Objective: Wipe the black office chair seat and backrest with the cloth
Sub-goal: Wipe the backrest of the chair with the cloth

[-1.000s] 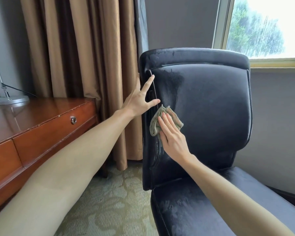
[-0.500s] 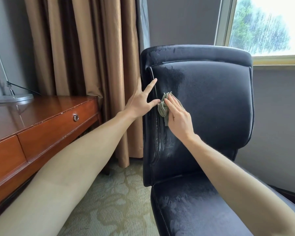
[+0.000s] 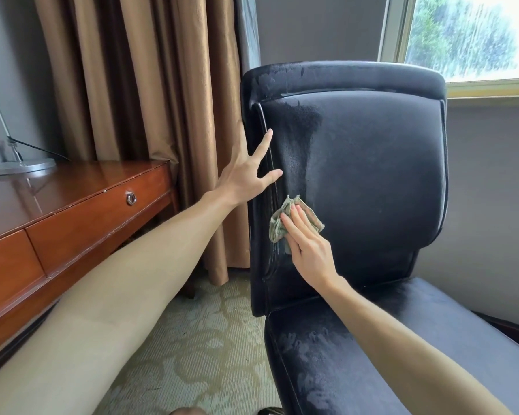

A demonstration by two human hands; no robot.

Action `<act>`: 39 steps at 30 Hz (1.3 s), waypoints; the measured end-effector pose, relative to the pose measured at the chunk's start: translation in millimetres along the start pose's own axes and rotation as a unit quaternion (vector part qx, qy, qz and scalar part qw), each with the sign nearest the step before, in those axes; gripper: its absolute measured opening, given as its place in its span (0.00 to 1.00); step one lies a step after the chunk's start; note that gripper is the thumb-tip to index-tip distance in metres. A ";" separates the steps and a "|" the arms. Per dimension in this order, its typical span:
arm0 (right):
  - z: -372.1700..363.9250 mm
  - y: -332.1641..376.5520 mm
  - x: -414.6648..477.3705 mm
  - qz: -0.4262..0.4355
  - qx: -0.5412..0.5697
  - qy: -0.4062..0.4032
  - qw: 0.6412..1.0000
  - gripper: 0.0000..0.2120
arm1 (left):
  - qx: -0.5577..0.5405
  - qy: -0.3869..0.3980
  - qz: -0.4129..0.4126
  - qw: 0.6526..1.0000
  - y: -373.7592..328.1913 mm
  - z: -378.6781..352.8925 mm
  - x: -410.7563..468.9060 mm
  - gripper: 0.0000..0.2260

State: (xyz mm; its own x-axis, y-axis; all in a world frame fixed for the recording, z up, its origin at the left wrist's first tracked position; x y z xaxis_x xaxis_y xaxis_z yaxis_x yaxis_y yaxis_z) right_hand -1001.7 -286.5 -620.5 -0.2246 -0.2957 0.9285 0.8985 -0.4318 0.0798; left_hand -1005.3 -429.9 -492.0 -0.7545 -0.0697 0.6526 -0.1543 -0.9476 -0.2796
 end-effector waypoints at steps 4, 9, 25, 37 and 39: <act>11.1 2.0 24.9 0.022 -0.008 -0.023 0.999 0.17 | 0.081 -0.019 -0.049 0.995 -4.6 -13.0 -11.4 0.32; 6.2 2.9 30.0 0.014 -0.011 -0.018 1.000 0.19 | 0.158 -0.023 -0.075 0.984 -1.0 -23.9 -21.5 0.30; -3.4 9.8 -1.4 0.093 -0.030 0.039 0.994 0.21 | 0.157 0.017 -0.085 0.984 3.0 -31.0 -29.5 0.31; 15.9 11.2 11.8 0.125 -0.007 0.030 0.992 0.19 | 0.164 0.029 -0.098 0.981 3.9 -47.1 -39.1 0.30; 20.4 6.0 30.0 0.113 -0.014 0.016 0.993 0.20 | 0.172 0.030 -0.098 0.980 5.1 -47.9 -37.5 0.29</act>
State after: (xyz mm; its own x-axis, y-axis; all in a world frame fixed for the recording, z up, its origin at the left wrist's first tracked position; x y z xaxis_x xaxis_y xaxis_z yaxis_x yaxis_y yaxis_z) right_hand -995.3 -280.6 -584.8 -0.0304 -0.4136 0.9099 0.9165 -0.3749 -0.1397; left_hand -1008.4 -417.2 -551.6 -0.7699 0.1327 0.6243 -0.0836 -0.9907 0.1075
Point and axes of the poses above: each hand's wrist, its own x-axis towards the middle knuckle, its own z-axis out of the back of the hand, y = z × x, the point moved 10 cm from there along x, towards the middle knuckle, and after that the axes turned 1 degree about -x, right-handed, at the moved point
